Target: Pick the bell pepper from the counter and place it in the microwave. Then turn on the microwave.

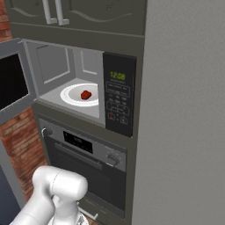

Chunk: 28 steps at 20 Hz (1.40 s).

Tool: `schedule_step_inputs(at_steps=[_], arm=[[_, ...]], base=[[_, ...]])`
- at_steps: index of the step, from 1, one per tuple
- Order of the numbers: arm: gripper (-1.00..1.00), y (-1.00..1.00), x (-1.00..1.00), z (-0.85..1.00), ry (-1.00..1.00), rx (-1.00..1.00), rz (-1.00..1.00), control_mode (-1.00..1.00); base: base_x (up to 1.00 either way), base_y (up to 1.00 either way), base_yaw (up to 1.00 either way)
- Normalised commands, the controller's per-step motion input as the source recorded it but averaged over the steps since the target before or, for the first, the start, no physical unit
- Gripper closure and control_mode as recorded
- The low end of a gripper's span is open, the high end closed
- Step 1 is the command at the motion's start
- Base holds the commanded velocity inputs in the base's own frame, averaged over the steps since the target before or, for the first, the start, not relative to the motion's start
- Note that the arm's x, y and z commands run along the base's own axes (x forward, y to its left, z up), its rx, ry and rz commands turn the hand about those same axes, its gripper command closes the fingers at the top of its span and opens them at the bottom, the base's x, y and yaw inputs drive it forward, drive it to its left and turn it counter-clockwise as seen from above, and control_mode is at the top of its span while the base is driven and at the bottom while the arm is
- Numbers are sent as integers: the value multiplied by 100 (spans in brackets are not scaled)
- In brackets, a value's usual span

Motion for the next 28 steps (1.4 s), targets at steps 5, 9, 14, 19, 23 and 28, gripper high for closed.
schedule_step_inputs(at_steps=[5, 9, 14, 19, 23, 28], arm=[[-100, 19, 21, -1, 0, 0, 0, -100], [-100, 16, 18, 0, 0, 0, 0, -100], [-100, 2, 9, 0, 0, 0, 0, -100], [-100, 0, 17, 0, 0, 0, 0, -100], [-100, 0, 12, 0, 0, 0, 0, -100], [-100, 0, 1, 0, 0, 0, 2, -100]], base=[[0, 0, 0], [0, 0, 0], [0, 0, 0], [0, 0, 0], [0, 0, 0], [0, 0, 0]])
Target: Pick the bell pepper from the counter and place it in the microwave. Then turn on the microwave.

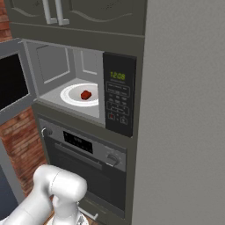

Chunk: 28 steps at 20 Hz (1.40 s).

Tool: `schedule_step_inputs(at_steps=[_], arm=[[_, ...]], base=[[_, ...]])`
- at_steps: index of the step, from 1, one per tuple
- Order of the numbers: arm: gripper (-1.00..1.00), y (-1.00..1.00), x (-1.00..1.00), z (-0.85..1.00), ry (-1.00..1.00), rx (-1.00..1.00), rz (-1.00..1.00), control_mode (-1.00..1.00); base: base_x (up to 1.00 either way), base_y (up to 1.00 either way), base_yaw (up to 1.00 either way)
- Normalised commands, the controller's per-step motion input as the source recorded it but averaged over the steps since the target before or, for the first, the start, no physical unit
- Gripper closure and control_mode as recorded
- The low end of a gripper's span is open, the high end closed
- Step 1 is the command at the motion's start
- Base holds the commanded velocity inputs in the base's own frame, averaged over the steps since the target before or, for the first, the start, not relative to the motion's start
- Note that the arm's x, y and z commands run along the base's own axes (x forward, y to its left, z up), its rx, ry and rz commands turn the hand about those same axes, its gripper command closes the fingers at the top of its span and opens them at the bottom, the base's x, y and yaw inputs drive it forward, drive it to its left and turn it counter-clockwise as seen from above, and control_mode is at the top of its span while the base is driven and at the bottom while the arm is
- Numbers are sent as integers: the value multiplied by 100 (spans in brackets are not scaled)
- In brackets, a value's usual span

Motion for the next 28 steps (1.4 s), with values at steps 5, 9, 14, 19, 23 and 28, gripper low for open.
schedule_step_inputs(at_steps=[5, 9, 14, 19, 23, 28], arm=[[-100, -7, 0, 0, 0, 0, 1, -100], [-100, -15, 0, 0, 0, 0, 0, -100], [-100, -11, 0, 0, 0, 0, 0, -100], [-100, -13, 0, 0, 0, 0, 0, -100], [-100, -1, 0, 0, 0, 0, 0, -100], [-100, 7, -3, 0, 0, 0, 0, -100]], base=[[0, 0, 0], [0, 0, 0], [0, 0, 0], [0, 0, 0], [0, 0, 0], [0, 0, 0]])
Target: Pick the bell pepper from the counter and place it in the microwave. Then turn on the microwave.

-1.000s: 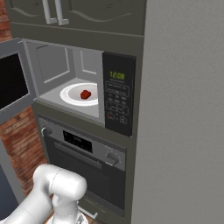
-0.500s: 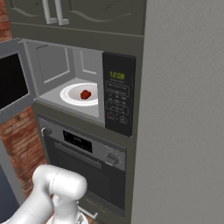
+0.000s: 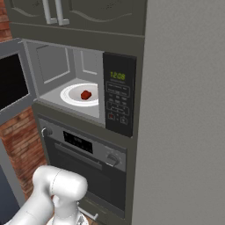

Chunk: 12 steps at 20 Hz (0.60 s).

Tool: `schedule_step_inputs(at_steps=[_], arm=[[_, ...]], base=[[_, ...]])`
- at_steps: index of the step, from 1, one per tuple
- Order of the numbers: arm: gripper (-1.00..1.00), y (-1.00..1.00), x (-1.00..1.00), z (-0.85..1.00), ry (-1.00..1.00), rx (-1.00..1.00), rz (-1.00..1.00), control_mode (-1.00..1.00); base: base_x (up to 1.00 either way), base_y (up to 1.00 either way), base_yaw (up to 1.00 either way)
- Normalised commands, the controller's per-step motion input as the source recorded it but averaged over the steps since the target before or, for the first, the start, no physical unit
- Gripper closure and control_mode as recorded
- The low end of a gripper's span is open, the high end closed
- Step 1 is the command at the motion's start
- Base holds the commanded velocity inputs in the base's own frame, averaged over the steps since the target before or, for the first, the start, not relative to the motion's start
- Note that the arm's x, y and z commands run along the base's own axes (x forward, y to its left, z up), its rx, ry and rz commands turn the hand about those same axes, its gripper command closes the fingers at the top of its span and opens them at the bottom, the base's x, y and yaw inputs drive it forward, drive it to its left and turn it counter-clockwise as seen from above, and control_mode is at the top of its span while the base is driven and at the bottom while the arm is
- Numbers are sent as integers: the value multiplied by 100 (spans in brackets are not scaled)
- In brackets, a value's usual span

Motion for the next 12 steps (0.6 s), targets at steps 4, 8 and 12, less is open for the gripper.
schedule_step_inputs(at_steps=[4, 8, 12], arm=[[-100, 25, -6, -1, 0, -1, 0, -100], [-100, 33, -1, -3, 0, -3, 0, -100], [-100, 25, 0, 0, 0, 0, 0, -100]], base=[[0, 0, 0], [0, 0, 0], [0, 0, 0]])
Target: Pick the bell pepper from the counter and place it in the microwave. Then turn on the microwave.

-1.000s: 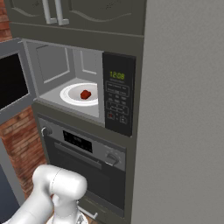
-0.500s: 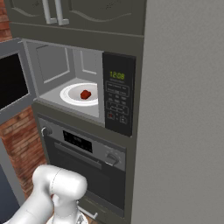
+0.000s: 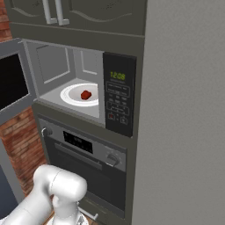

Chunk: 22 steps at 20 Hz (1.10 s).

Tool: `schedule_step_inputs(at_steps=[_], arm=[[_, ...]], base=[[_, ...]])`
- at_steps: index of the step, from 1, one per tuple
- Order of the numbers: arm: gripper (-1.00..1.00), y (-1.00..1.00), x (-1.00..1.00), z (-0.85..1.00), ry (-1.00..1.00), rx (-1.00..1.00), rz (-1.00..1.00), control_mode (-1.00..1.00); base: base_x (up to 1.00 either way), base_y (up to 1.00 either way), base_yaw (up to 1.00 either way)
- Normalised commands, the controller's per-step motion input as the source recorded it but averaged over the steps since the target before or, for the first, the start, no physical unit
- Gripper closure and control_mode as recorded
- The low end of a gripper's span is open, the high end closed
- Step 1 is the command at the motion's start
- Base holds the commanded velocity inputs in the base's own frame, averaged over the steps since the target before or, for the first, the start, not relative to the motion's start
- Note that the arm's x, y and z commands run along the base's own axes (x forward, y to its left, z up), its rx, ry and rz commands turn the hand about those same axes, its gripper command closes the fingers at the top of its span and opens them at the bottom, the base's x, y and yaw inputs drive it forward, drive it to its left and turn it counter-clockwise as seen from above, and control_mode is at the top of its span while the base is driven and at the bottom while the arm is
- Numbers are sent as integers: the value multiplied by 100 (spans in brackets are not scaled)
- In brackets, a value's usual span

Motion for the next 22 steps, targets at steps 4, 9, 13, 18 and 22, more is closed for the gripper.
schedule_step_inputs(at_steps=[4, 9, 13, 18, 22], arm=[[-100, 12, 4, -2, 0, 0, 0, -100], [-100, 0, 29, -4, 0, 0, 0, -100], [-100, 0, 29, -6, 0, 0, 0, -100], [-100, 4, 19, -9, 0, 0, 0, -100], [-100, 5, 11, -8, 0, 0, 0, -100]], base=[[0, 0, 0], [0, 0, 0], [0, 0, 0], [0, 0, 0], [0, 0, 0]])
